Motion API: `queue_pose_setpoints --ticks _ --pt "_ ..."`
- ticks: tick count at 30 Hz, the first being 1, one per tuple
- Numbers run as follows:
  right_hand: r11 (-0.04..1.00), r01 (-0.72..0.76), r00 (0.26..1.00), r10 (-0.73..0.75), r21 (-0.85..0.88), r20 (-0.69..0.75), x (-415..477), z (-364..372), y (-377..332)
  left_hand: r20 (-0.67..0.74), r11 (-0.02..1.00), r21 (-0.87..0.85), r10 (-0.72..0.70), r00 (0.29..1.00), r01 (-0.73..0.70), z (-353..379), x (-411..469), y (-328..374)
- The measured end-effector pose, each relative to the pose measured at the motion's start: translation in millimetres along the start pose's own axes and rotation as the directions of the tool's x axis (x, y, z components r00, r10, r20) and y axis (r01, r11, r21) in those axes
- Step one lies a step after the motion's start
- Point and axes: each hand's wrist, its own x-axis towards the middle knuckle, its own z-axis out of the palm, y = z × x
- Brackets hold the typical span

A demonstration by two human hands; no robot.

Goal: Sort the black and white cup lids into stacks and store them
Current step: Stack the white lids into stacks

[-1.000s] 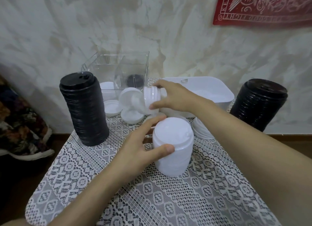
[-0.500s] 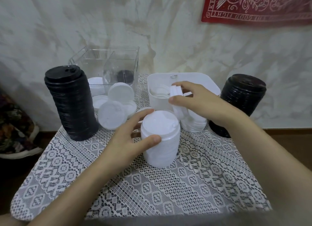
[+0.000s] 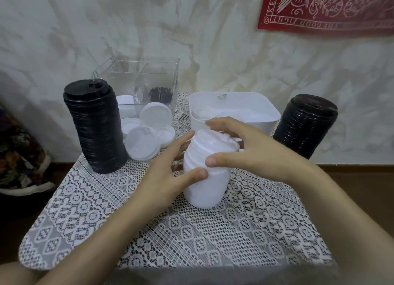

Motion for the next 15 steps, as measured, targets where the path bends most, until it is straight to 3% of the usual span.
queue_pose_setpoints --ticks 6,15 --pt "0.999 0.014 0.996 -0.018 0.053 0.082 -11 -7 5 0.013 1.0 0.011 0.022 1.0 -0.023 1 0 6" --pt "0.999 0.032 0.999 -0.032 -0.001 0.024 -13 -3 8 0.008 1.0 -0.006 0.023 1.0 -0.023 2 1 3"
